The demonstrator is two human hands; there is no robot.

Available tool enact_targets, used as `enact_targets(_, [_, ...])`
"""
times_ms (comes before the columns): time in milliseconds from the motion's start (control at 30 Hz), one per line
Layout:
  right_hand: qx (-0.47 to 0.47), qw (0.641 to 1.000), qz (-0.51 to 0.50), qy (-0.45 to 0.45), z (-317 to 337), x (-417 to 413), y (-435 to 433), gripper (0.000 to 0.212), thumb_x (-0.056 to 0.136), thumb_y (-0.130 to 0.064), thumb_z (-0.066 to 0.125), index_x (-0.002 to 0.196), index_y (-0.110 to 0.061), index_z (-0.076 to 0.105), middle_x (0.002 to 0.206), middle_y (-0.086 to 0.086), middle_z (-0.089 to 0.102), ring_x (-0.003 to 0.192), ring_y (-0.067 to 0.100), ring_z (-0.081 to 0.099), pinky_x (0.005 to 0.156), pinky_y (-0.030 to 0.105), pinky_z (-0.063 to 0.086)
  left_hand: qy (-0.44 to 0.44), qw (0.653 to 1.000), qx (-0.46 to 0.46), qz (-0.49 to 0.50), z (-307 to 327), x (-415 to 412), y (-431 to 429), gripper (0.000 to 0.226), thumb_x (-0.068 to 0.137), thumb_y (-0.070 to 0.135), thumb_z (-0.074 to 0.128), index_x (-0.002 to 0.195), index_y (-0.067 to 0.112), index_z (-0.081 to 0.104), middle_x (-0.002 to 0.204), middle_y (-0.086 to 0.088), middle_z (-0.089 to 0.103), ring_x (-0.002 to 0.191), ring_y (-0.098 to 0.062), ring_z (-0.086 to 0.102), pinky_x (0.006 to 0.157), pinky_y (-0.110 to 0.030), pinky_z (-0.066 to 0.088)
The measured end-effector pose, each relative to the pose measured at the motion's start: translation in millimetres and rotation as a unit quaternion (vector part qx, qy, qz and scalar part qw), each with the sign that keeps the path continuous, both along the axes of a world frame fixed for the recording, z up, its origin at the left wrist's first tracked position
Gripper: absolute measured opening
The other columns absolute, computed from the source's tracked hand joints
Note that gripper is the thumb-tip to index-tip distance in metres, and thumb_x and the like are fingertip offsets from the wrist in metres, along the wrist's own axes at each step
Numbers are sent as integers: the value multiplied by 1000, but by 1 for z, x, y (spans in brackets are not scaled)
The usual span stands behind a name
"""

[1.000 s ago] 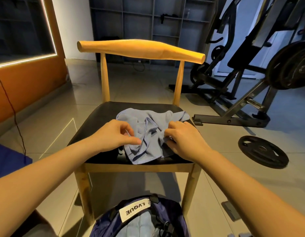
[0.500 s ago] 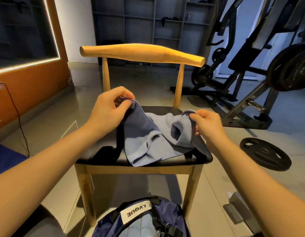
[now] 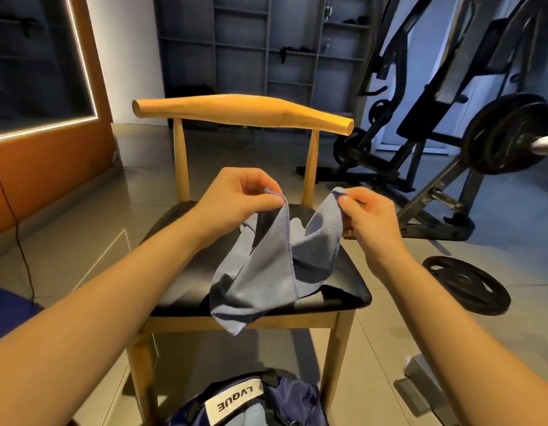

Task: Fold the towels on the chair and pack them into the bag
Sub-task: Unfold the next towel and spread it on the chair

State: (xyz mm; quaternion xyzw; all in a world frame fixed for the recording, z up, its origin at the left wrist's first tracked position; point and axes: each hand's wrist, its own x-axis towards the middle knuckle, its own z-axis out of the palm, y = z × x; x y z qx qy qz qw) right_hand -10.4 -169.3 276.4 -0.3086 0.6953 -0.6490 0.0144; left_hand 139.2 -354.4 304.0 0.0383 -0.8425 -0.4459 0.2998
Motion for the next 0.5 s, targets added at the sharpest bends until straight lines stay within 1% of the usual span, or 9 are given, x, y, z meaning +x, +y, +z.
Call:
enact_targets(67, [-4, 1000, 5, 19, 1, 4, -1, 16, 101, -22, 61, 98, -11, 73, 75, -8, 73, 67, 0, 66, 59, 18, 53, -22, 999, -16, -27, -5, -2, -1, 3, 88, 16, 78, 88, 13, 78, 84, -1, 76, 82, -17, 73, 76, -25, 58])
enact_targets(167, [2, 999, 32, 42, 3, 12, -4, 21, 101, -18, 60, 95, -3, 73, 66, -10, 66, 59, -5, 58, 53, 13, 47, -35, 998, -50, -35, -5, -6, 0, 4, 90, 18, 77, 88, 19, 81, 81, 4, 76, 81, -15, 71, 74, -24, 59])
enact_targets(233, [19, 997, 47, 57, 5, 17, -6, 26, 103, -17, 56, 90, -2, 72, 66, -4, 62, 58, -3, 53, 53, 13, 45, -54, 994, -83, -44, -1, -6, -1, 10, 93, 19, 73, 94, 24, 82, 85, 10, 77, 85, -9, 71, 75, -18, 56])
enact_targets(267, [33, 996, 51, 66, 5, 18, -7, 28, 104, -18, 54, 89, -3, 72, 68, 3, 61, 61, 0, 54, 55, 15, 46, -74, 990, -106, -52, 1, -6, -2, 14, 95, 19, 70, 98, 27, 81, 89, 13, 77, 89, -6, 70, 76, -15, 54])
enact_targets(333, [61, 993, 55, 83, 4, 21, -9, 29, 106, -18, 51, 92, -4, 72, 78, 22, 63, 68, 13, 57, 60, 27, 50, -103, 983, -141, -65, 4, -6, -1, 18, 97, 18, 67, 104, 28, 81, 96, 15, 77, 94, -2, 69, 78, -11, 52])
enact_targets(367, [69, 992, 57, 86, 4, 21, -9, 28, 106, -17, 50, 94, -3, 72, 84, 29, 63, 69, 19, 57, 62, 34, 51, -100, 982, -147, -65, 3, -7, 0, 18, 97, 17, 67, 106, 26, 81, 97, 14, 77, 93, -3, 69, 79, -12, 53])
enact_targets(400, [72, 992, 61, 84, 2, 22, -10, 27, 106, -16, 51, 94, -3, 72, 86, 32, 63, 69, 22, 56, 61, 36, 50, -87, 984, -141, -59, 1, -7, 1, 17, 96, 16, 69, 105, 24, 81, 96, 12, 77, 92, -4, 70, 80, -14, 55])
enact_targets(433, [73, 992, 64, 80, 2, 23, -10, 25, 105, -15, 54, 95, -3, 73, 87, 32, 64, 69, 21, 56, 58, 33, 50, -65, 989, -124, -51, -2, -8, 2, 13, 93, 15, 73, 102, 21, 81, 93, 9, 77, 89, -6, 71, 81, -18, 57])
enact_targets(500, [66, 994, 61, 69, 1, 25, -11, 18, 102, -10, 59, 98, -1, 73, 89, 29, 68, 68, 17, 57, 53, 23, 49, -28, 995, -84, -41, -9, -9, 3, 5, 87, 16, 79, 92, 16, 78, 84, 3, 76, 81, -13, 73, 79, -28, 60])
